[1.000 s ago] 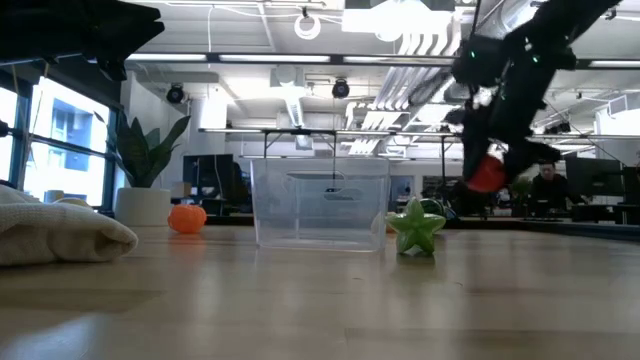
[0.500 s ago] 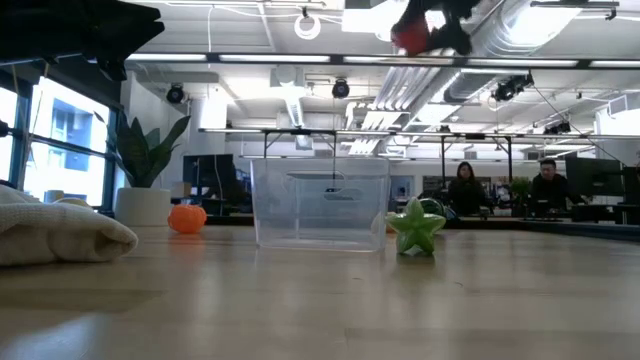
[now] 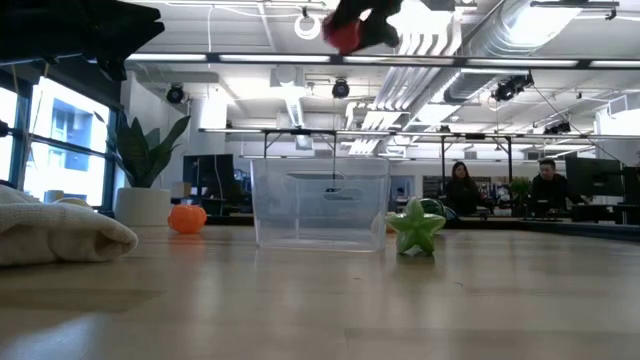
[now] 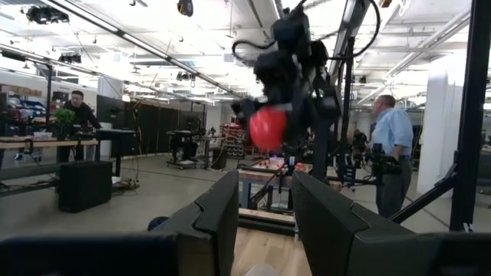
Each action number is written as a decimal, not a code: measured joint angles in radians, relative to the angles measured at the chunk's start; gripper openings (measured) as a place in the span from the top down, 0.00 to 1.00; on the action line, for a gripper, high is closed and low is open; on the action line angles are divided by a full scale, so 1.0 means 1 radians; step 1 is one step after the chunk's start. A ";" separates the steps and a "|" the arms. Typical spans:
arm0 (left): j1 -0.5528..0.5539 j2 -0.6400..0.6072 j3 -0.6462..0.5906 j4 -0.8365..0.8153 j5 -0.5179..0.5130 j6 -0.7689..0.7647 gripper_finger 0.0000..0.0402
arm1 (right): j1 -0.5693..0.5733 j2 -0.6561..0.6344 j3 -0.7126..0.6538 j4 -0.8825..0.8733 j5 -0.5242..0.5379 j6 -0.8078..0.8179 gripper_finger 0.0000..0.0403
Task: Pick and placing Produce into tupperware
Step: Put the apple into the transparent bin
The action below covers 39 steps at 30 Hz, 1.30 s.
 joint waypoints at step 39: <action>0.000 0.000 0.000 -0.031 0.000 0.000 0.72 | 0.110 0.470 -0.175 0.153 0.021 -0.151 0.36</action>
